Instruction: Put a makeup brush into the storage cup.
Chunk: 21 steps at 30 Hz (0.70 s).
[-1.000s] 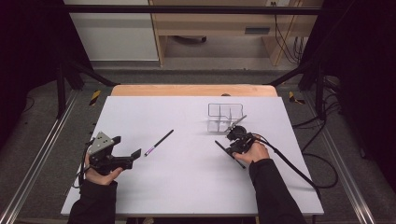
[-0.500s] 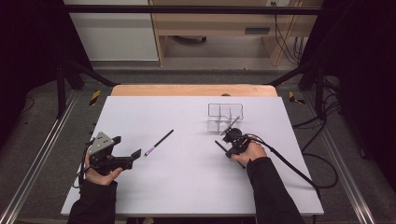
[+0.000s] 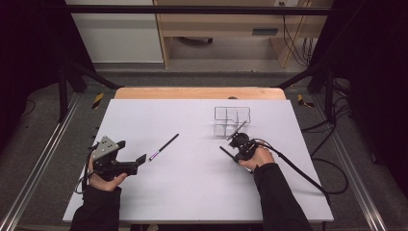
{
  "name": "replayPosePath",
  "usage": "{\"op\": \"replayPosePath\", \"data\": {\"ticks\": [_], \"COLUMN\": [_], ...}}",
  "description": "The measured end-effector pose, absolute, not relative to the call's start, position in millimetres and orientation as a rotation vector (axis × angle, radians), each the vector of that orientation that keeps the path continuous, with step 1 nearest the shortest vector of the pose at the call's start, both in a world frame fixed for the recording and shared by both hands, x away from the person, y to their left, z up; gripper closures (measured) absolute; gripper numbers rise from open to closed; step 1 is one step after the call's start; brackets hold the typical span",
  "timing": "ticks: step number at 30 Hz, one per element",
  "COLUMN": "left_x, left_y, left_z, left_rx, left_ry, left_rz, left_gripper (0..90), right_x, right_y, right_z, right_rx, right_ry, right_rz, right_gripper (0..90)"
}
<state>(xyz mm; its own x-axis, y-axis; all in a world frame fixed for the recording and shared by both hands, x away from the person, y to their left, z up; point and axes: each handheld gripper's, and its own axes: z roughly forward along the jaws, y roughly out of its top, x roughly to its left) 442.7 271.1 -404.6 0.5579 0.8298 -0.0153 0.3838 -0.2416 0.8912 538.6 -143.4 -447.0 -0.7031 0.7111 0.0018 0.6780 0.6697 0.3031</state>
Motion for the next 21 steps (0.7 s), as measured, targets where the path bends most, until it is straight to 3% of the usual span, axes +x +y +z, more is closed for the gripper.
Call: {"op": "replayPosePath", "data": {"ticks": [21], "left_x": [446.5], "left_y": [247.2], "left_z": [-393.5], "left_rx": [1.931], "left_ry": [0.890], "left_rz": [0.619], "left_gripper": [6.3], "right_x": [515.4], "right_y": [-146.3], "right_z": [-379.4], "right_rx": [1.000], "right_ry": [2.698], "right_rz": [0.797], "right_gripper": [84.0]}}
